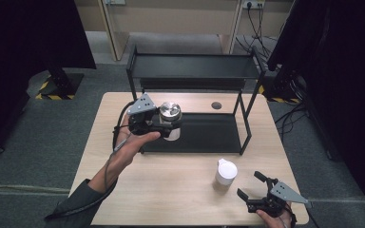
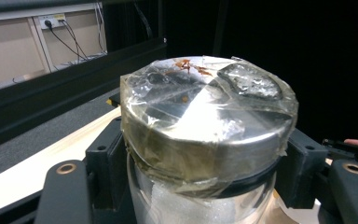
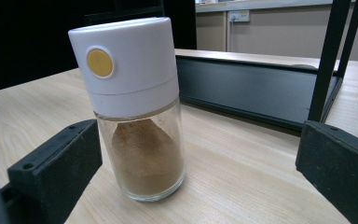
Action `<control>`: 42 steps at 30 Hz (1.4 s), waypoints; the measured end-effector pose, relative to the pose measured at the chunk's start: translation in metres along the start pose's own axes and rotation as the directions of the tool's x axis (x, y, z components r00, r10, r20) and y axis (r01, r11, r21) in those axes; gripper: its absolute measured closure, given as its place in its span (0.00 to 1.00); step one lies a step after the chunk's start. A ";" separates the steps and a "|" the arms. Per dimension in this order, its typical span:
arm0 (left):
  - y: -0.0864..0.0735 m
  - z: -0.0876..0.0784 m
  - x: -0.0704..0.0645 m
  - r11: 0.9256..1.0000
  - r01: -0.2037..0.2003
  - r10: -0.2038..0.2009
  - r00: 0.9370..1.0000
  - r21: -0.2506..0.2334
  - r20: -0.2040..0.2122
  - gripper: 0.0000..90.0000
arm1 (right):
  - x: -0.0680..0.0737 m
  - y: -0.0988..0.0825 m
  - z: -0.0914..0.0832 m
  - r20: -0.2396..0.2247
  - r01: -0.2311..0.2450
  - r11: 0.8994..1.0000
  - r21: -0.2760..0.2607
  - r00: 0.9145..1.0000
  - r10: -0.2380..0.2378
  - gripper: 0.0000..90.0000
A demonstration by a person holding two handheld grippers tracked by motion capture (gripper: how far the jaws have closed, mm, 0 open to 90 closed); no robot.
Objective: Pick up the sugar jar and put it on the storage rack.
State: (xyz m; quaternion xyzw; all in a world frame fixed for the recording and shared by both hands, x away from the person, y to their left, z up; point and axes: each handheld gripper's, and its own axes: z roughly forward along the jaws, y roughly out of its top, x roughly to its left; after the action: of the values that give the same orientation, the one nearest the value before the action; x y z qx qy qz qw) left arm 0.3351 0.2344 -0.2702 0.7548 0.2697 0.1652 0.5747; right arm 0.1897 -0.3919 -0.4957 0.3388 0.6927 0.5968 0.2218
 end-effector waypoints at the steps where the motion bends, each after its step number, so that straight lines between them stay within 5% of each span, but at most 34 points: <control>1: 0.004 -0.001 0.000 1.000 0.002 -0.002 1.000 -0.001 0.001 0.35 | 0.000 0.000 0.000 0.001 0.000 1.000 0.000 1.000 0.000 0.01; 13: 0.049 -0.009 0.004 1.000 0.002 -0.002 1.000 -0.002 -0.015 0.35 | 0.000 0.000 0.000 0.002 -0.004 1.000 -0.002 1.000 0.004 0.01; 42: 0.118 -0.020 0.019 0.999 0.031 -0.032 0.998 -0.015 -0.058 0.35 | 0.000 0.000 0.000 0.001 -0.005 1.000 0.000 1.000 0.005 0.01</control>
State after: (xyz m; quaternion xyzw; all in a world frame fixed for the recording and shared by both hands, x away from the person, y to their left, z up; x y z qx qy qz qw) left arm 0.3641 0.2386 -0.1529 0.7414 0.2969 0.1798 0.5743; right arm 0.1898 -0.3922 -0.4962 0.3407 0.6917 0.5972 0.2208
